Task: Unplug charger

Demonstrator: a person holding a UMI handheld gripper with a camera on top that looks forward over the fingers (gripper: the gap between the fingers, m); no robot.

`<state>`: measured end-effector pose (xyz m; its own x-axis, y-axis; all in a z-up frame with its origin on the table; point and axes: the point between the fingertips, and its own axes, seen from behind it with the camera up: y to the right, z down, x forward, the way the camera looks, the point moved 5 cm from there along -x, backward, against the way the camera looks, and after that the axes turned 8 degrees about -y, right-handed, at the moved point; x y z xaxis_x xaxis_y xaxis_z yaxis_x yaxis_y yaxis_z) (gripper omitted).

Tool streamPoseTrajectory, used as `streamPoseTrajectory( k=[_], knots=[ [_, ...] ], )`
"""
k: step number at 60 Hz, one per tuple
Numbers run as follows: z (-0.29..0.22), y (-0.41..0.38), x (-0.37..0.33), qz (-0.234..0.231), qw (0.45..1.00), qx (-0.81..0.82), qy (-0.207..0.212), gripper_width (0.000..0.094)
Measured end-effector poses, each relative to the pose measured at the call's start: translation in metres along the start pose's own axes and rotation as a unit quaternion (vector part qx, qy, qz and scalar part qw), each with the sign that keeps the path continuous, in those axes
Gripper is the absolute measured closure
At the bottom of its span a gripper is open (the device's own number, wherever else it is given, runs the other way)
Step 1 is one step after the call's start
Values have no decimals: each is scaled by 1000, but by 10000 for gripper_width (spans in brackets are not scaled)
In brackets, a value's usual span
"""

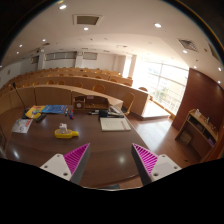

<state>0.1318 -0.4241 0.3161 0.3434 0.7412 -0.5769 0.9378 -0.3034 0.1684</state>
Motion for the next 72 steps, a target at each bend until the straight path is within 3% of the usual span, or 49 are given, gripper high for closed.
streamPoseTrajectory(
  k=[9, 24, 35, 41, 57, 72],
  knots=[
    [11, 9, 6, -1, 1000, 8, -11, 89],
    [72, -2, 39, 3, 999, 11, -41, 88],
    [120, -47, 80, -15, 998, 3, -59, 87],
    [123, -101, 112, -51, 998, 12, -42, 91],
    [71, -246, 211, -113, 993, 29, -10, 88],
    [-2, -316, 302, -126, 991, -22, 34, 94]
  ],
)
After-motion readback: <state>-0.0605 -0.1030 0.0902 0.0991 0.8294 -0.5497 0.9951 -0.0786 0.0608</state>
